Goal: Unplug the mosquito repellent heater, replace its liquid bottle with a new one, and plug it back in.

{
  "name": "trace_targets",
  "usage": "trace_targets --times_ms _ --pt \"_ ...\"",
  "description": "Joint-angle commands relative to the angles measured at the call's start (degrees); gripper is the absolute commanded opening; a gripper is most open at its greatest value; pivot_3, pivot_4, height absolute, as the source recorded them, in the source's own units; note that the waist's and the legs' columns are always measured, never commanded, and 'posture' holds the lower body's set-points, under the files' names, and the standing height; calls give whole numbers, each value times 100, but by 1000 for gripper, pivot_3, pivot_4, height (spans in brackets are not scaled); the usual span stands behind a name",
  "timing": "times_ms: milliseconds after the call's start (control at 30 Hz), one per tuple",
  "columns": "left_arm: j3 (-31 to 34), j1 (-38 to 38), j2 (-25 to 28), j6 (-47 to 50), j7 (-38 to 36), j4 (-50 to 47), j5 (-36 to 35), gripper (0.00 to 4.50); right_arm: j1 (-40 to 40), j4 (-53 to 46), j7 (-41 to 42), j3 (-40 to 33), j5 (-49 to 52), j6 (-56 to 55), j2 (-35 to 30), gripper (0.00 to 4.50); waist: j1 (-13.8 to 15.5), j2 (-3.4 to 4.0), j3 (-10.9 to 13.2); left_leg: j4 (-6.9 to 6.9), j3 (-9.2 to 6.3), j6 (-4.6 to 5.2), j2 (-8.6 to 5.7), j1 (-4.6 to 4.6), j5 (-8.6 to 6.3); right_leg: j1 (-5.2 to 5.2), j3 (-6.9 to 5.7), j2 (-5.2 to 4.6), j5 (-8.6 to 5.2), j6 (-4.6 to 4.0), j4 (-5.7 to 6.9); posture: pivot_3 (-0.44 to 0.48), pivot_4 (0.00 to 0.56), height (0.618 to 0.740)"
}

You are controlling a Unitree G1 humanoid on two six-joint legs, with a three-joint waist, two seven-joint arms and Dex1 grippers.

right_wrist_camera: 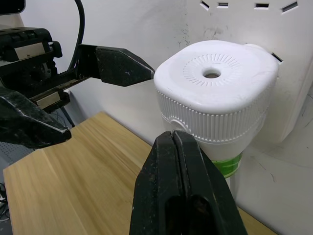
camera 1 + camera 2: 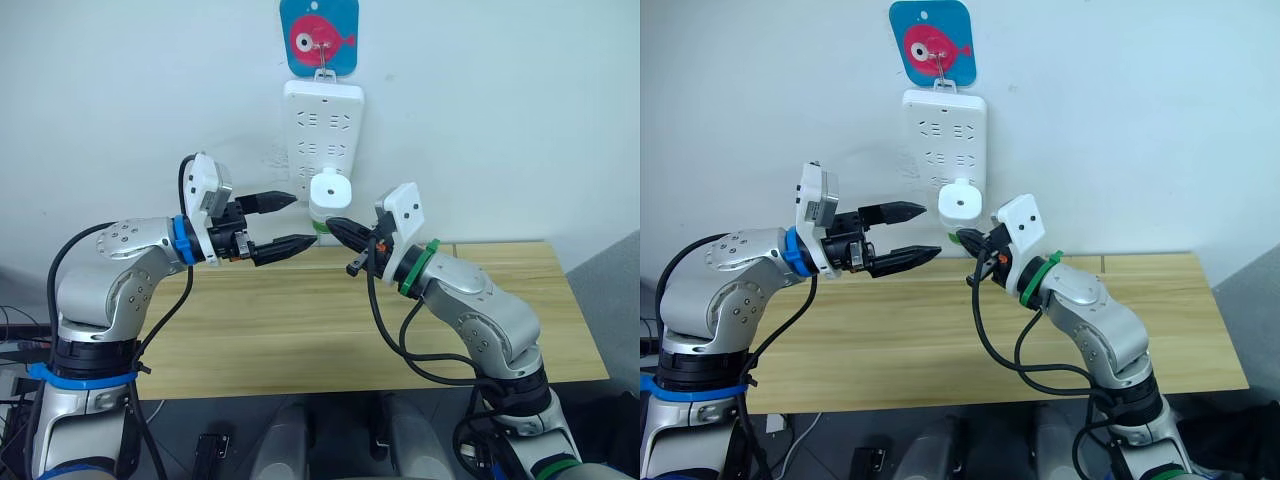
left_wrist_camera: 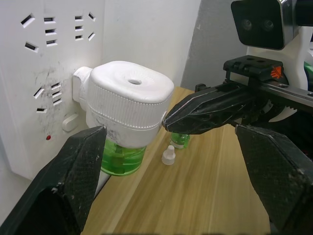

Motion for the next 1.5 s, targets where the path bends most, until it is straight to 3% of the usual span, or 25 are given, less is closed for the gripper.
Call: trace_targets --times_ms 33,367,567,733,867,1200,1500 --pt "9 -72 45 -113 -15 -73 -4 4500 -140 -42 -324 -451 -25 -119 125 12 0 0 0 0 0 -1 0 0 0 0 0 0 0 0 0 65 220 740" --pt "-28 -106 28 -148 -40 -14 21 4500 -94 -162 -237 -574 222 42 83 12 26 0 0 3 -1 -20 1 1 23 2 0 2 10 -17 4 53 219 740" --pt "-39 -138 84 -221 -67 116 82 4500 38 -605 547 -331 727 256 -448 12 49 0 0 -3 -2 -17 1 2 22 1 -2 3 11 -17 2 53 218 740" --pt "9 -56 206 -270 15 272 243 4500 98 -777 952 -628 1043 323 -974 12 47 0 0 -21 -4 -13 2 0 19 -6 -7 2 11 -17 -3 59 213 740" --pt "186 -33 550 -468 194 659 626 4500 241 -814 1360 -1368 1271 263 -1813 923 78 -1 0 -15 -4 -13 2 0 19 -1 -7 3 11 -17 -6 60 205 740" --pt "603 106 1250 -629 88 1081 812 4500 522 -400 2176 -2421 1538 -36 -3036 4483 83 -2 -2 -13 0 -12 3 -11 18 -6 -7 2 11 -17 -6 58 181 740" --pt "1024 317 1447 278 36 329 83 4500 297 -793 2197 -2503 2504 444 -3214 4483 105 -5 -27 -4 -5 -12 6 -23 18 -9 -13 2 11 -17 -7 77 165 740"
